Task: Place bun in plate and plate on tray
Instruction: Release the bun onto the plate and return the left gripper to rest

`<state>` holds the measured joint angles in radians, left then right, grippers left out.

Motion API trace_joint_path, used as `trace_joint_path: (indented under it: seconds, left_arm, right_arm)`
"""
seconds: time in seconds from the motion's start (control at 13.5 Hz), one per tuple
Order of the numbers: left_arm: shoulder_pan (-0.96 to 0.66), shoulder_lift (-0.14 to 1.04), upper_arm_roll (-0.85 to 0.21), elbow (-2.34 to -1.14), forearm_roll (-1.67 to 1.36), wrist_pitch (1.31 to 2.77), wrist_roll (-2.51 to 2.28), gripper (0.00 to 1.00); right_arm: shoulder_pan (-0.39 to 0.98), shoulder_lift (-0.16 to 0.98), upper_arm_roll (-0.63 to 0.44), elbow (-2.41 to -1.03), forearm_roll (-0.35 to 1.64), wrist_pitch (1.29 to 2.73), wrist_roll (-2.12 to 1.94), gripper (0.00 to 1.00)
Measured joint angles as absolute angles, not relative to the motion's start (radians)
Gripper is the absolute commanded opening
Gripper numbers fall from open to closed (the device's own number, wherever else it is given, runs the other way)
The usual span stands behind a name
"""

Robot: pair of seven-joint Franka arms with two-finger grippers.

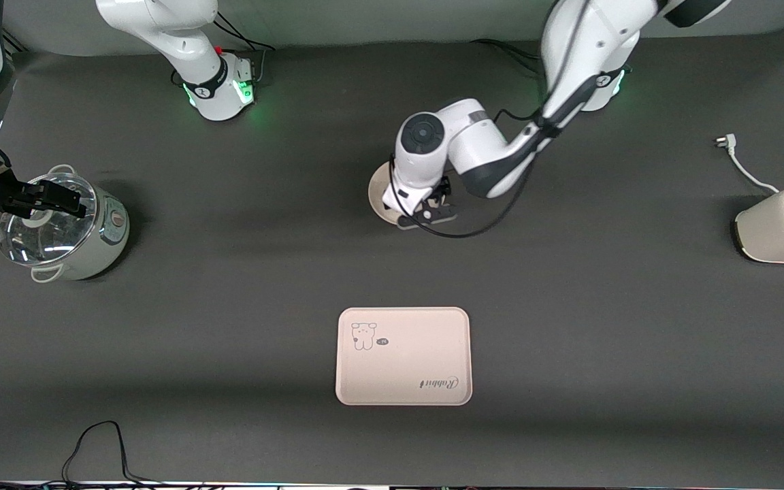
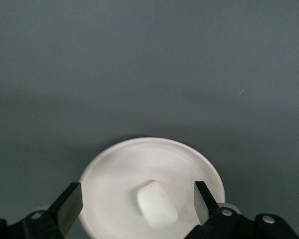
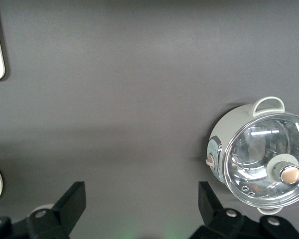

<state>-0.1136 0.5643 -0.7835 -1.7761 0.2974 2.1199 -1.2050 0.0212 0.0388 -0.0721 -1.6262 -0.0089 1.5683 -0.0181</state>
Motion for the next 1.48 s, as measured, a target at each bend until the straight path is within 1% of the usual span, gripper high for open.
trace_joint_path:
  seconds: [0.15, 0.22, 0.44, 0.59, 0.89, 1.03, 1.11, 1.26, 1.4, 1.48]
  left_arm:
    - [0.017, 0.537, -0.871, -1.667, 0.286, 1.970, -1.141, 1.00]
    - [0.065, 0.523, -0.897, -1.623, 0.285, 1.919, -1.125, 1.00]
    - [0.198, 0.478, -0.925, -1.534, 0.284, 1.825, -1.062, 1.00]
    - [0.310, 0.441, -0.930, -1.519, 0.270, 1.778, -0.973, 1.00]
    - [0.569, 0.352, -0.942, -1.508, 0.239, 1.629, -0.720, 1.00]
    - [0.656, 0.316, -0.940, -1.508, 0.238, 1.599, -0.617, 1.00]
    - [0.680, 0.304, -0.928, -1.505, 0.238, 1.591, -0.565, 1.00]
    - [0.671, 0.284, -0.845, -1.483, 0.235, 1.560, -0.449, 1.00]
    - [0.600, 0.262, -0.716, -1.471, 0.217, 1.557, -0.356, 1.00]
    - [0.538, 0.249, -0.638, -1.469, 0.205, 1.557, -0.323, 1.00]
  right_arm:
    - [0.028, 0.035, -0.066, -1.639, -0.007, 1.568, -0.020, 1.00]
    - [0.049, 0.031, -0.065, -1.644, -0.007, 1.568, -0.020, 1.00]
    - [0.130, 0.010, -0.059, -1.652, 0.005, 1.568, -0.011, 1.00]
    - [0.190, -0.014, -0.057, -1.672, 0.024, 1.568, 0.053, 1.00]
    - [0.386, -0.060, -0.053, -1.718, 0.085, 1.584, 0.270, 1.00]
    - [0.487, -0.065, -0.052, -1.735, 0.108, 1.623, 0.393, 1.00]
    - [0.551, -0.066, -0.051, -1.746, 0.111, 1.651, 0.475, 1.00]
    - [0.693, -0.064, -0.048, -1.770, 0.112, 1.716, 0.640, 1.00]
    - [0.802, -0.062, -0.046, -1.791, 0.112, 1.777, 0.764, 1.00]
    - [0.837, -0.061, -0.046, -1.804, 0.112, 1.803, 0.801, 1.00]
